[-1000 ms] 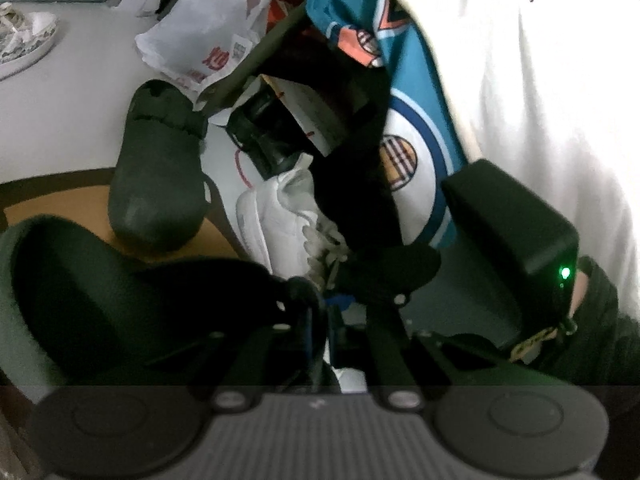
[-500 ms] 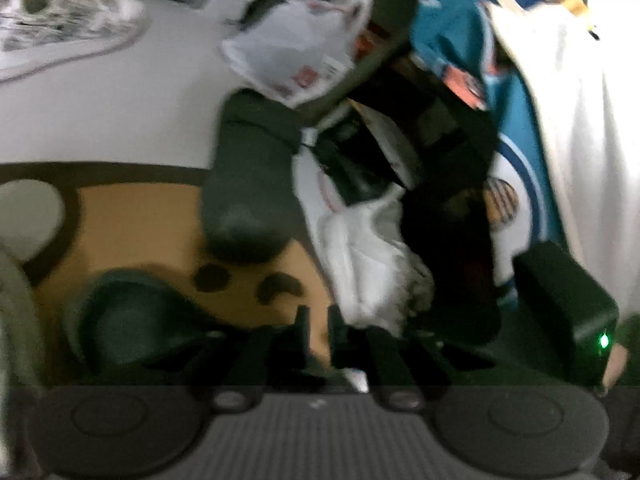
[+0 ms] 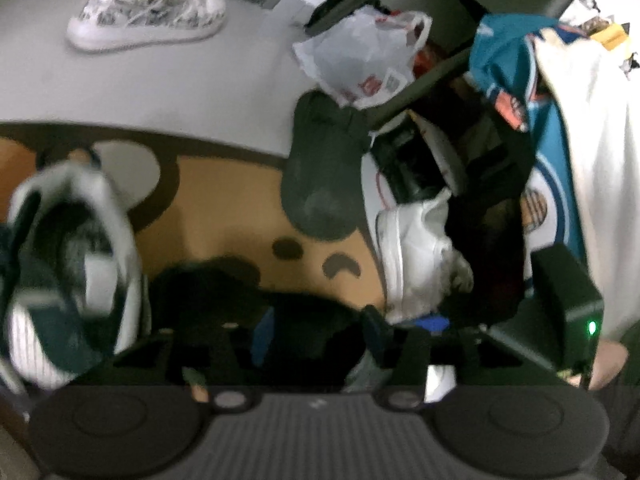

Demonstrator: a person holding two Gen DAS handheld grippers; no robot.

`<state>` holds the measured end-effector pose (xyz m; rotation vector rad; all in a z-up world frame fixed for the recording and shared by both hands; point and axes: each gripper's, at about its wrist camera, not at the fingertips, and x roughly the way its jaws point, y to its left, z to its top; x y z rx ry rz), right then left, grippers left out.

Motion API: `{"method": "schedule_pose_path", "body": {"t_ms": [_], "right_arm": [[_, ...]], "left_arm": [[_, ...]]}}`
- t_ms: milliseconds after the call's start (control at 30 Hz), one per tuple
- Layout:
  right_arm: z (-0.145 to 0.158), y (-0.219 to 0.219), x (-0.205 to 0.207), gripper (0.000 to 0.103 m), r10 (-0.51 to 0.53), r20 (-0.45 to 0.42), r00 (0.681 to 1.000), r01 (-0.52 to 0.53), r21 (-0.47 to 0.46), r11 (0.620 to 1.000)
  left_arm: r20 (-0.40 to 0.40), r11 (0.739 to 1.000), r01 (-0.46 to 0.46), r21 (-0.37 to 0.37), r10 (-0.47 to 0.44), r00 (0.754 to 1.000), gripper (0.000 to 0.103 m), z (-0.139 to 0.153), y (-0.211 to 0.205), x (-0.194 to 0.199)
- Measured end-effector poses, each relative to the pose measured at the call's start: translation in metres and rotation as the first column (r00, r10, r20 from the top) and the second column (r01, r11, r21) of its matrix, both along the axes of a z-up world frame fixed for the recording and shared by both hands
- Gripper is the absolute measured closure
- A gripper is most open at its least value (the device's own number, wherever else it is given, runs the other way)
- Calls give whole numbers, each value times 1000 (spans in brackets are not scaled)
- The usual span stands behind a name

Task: Organize scattered shoes
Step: 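Lower the black slide sandal onto the mat beside the white-blue sneakers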

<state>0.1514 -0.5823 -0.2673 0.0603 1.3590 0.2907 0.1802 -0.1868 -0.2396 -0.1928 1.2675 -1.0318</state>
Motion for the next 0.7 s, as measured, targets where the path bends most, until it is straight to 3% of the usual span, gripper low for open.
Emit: {"method": "schedule_pose_path", "body": {"t_ms": [233,467,700], "right_arm": [[-7,11,4,2,-3,1,1000,3,4,1000],[-22,23,4,5,-30,36,999,33,-67,997],[-18,7,2,14,-186,44,982,185,13,983]], "left_arm": [[-70,1000,3,17,-1,998,42,-13,17,-14],[-101,1000,1,26,1,995,42,-25,32,-23],[-123,1000,-8,9,9,992,42,-29,40,-27]]}}
